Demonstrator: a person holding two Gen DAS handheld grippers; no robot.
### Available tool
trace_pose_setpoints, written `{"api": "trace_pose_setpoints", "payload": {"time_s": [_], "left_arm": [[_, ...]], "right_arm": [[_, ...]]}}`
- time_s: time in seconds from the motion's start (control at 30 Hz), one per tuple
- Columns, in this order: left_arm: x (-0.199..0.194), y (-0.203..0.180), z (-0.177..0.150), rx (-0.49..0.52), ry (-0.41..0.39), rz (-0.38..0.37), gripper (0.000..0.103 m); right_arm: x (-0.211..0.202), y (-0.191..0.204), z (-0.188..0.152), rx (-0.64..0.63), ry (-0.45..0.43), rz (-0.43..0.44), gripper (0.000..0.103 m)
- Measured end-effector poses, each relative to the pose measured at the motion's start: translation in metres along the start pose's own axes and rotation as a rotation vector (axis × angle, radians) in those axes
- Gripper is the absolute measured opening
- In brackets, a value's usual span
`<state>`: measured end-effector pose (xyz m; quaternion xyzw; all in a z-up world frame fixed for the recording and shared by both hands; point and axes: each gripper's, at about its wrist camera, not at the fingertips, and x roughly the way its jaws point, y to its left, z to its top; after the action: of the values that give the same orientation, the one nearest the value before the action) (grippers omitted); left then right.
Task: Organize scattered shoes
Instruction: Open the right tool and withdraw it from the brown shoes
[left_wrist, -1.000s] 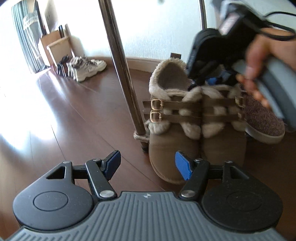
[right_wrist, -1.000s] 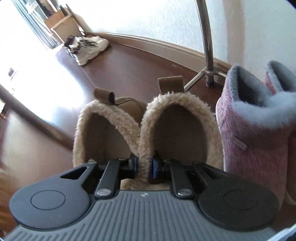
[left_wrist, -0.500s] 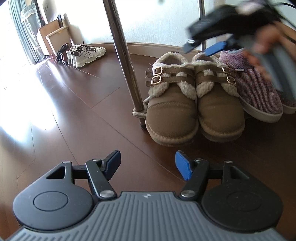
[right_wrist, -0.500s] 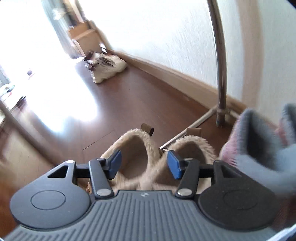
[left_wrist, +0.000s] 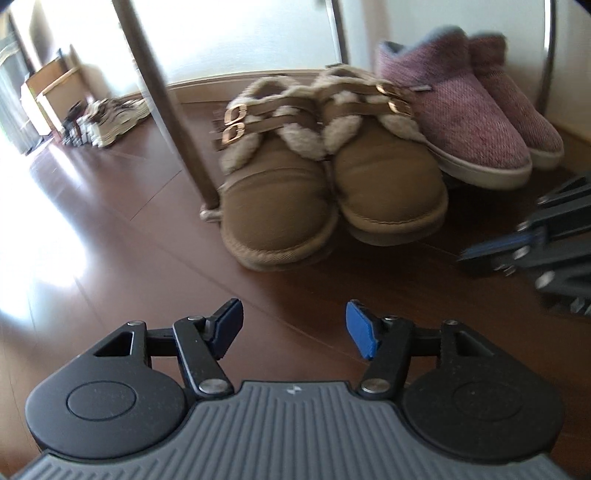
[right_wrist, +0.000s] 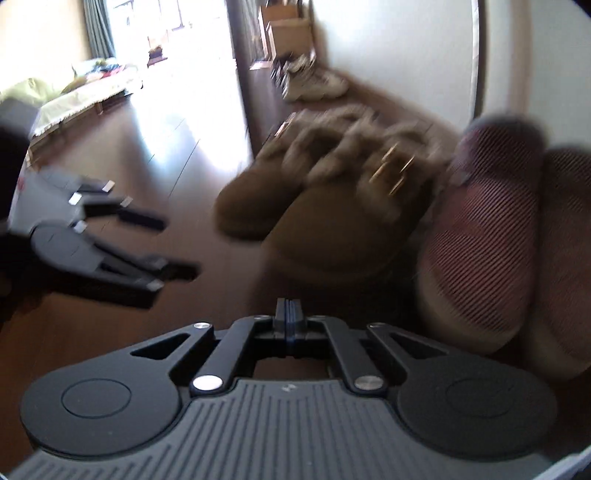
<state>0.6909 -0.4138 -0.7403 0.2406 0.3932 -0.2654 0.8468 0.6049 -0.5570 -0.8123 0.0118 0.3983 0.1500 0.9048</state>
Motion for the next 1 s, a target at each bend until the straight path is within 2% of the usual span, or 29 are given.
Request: {"api": "trace_pose_setpoints", "payload": {"time_s": [0.17,0.37,0.6,0.73,0.83,0.87,0.9,1.0], "left_arm": [[0.013,-0.005,0.012,0.098,0.018,-0.019,0.064],[0.027,-0.014,0.023,0.179,0.043,-0.033,0.064],[0.038,-0.021,0.033,0.184,0.037,-0.033,0.064],[0.043,-0.024,0.039,0.187,0.034,-0.033,0.064],[0.045,-0.026,0.042,0.191,0.030,-0.035,0.064],[0.045,-0.026,0.042,0.194,0.029,-0.036,0.064],[0.044,-0.026,0.042,0.196,0.028,-0.037,0.064],[0.043,-0.026,0.041,0.202,0.023,-0.040,0.064]], "right_arm": [[0.021,0.011,0.005,0.026,-0.009,0.002,0.000],[0.021,-0.005,0.012,0.121,-0.004,-0.020,0.000],[0.023,-0.014,0.022,0.170,0.007,-0.024,0.000],[0.024,-0.030,0.033,0.200,0.003,-0.083,0.000],[0.021,-0.040,0.034,0.224,0.010,-0.053,0.000],[0.018,-0.037,0.031,0.201,0.006,-0.062,0.001],[0.017,-0.036,0.030,0.194,0.003,-0.065,0.007],[0.007,-0.038,0.023,0.206,0.002,-0.062,0.007]]}}
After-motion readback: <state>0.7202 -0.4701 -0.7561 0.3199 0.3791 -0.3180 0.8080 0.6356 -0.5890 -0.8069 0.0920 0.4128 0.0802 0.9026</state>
